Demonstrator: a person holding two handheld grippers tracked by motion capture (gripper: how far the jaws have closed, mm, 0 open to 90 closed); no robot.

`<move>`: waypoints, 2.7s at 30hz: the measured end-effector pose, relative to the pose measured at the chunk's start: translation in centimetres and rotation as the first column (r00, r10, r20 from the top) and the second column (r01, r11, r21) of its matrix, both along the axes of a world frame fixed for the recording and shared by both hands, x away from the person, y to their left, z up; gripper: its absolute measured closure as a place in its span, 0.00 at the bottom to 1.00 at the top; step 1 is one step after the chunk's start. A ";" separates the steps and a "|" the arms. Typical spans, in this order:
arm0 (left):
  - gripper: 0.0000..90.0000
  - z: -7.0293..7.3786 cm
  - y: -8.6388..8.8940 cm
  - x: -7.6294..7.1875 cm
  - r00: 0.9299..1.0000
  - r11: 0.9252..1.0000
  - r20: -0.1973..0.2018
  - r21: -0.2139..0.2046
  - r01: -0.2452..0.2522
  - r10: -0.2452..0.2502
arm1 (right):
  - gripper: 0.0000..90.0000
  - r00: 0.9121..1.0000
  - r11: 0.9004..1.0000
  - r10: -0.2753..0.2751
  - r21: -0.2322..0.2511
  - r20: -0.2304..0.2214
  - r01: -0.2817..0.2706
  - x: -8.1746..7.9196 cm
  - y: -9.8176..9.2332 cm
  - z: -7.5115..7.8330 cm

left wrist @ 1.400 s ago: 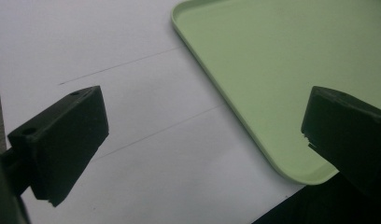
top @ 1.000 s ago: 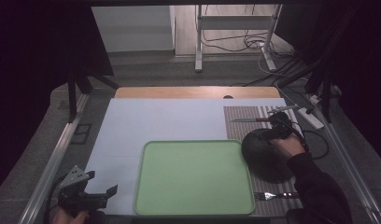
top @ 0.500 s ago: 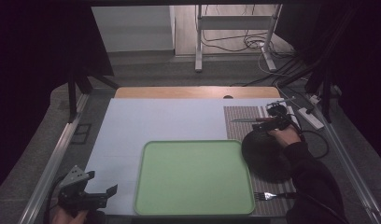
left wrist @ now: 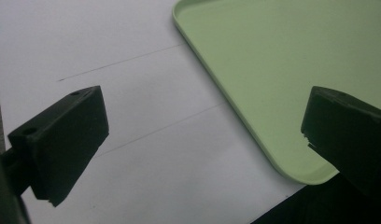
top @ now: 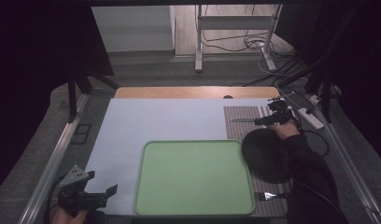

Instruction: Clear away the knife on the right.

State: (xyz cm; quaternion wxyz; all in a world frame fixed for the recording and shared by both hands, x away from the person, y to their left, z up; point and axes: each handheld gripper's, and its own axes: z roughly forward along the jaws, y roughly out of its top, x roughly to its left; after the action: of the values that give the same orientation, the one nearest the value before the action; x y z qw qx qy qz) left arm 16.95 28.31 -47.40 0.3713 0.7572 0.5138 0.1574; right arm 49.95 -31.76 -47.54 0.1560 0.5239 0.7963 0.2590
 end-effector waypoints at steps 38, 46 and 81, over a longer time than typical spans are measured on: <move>0.01 0.0 0.0 0.1 1.000 1.000 -0.014 0.004 -0.007 0.007 | 0.99 1.000 0.997 -0.016 -0.077 -0.002 0.016 4.2 -3.1 -0.5; 0.02 -0.1 0.0 0.2 1.000 1.000 -0.015 0.006 -0.007 0.008 | 0.99 0.999 0.995 -0.024 -0.099 -0.024 0.022 5.1 -3.8 -1.5; 0.02 0.0 -0.1 0.1 1.000 1.000 -0.009 0.013 -0.004 0.004 | 0.99 0.991 0.997 0.027 -0.074 -0.132 -0.037 1.5 -3.8 -1.8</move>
State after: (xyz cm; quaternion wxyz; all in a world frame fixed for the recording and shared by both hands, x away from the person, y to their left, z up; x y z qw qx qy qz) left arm 17.01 28.19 -47.39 0.3638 0.7591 0.5161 0.1581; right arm 51.43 -35.53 -49.39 0.1191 0.5204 0.8225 0.1962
